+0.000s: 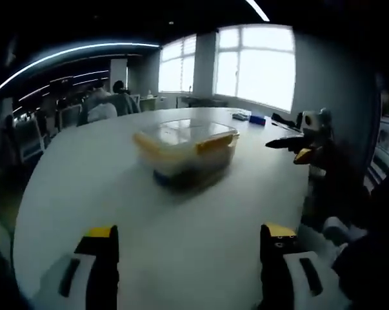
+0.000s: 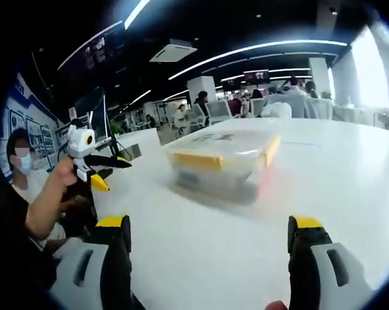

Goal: Arrange the small medicine boxes into an aligned row inside the storage area until every box is upright, visible, and separated from the surrounding clutter.

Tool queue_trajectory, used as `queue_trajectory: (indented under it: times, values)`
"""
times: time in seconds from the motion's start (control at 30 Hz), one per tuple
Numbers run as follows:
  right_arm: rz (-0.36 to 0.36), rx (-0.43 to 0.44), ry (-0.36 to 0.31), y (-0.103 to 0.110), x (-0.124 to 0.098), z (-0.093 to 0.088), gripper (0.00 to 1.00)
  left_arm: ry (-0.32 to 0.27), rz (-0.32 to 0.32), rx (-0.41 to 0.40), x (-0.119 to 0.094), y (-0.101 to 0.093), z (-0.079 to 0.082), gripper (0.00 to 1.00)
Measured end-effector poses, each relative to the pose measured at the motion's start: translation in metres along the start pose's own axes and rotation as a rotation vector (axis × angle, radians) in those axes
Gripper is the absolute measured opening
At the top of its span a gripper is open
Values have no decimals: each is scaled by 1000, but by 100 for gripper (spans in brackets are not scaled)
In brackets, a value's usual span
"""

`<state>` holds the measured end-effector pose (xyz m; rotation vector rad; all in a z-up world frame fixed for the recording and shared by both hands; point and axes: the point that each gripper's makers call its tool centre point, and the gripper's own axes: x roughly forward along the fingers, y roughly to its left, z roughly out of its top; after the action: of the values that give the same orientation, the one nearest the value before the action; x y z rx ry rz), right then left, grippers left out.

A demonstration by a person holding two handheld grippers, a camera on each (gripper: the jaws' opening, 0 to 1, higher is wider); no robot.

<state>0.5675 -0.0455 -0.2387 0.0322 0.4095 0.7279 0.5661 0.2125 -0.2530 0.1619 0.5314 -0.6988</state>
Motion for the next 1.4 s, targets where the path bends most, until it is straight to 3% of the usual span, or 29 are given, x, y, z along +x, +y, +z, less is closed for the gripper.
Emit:
queue_trajectory:
  times: [0.07,0.4,0.5,0.77,0.83,0.93,1.0,1.1,1.23,1.4]
  values:
    - [1,-5,-1,9,-6,0,100,6,3,9,-5,0,1,90]
    - [-7,3,-23,-5,-24,10,98,1,16,19,-25,-3,-4,89]
    - [-9,4,-27,-6,-29,11,98,-33,-16,-25,-33,-10,2,89]
    - [-43,-43,-40,-3,-47,18,97,-41,-7,-5,-50,-21,6,90]
    - [-41,-34,-44,-1,-52,21,97,-43,3,-2,-55,-23,6,90]
    - [24,47,-66,11,-58,25,96,-44,11,4,-60,-26,5,90]
    - [13,33,-83,10,-63,29,95,-44,12,0,-62,-27,4,90]
    - [-22,-19,-52,9,-65,23,95,-29,29,3,-66,-28,-3,90]
    - [-26,-29,-64,9,-69,23,95,-51,23,-25,-74,-27,-6,90]
    - [-32,-39,-59,8,-72,20,96,-37,55,-15,-83,-24,-12,90]
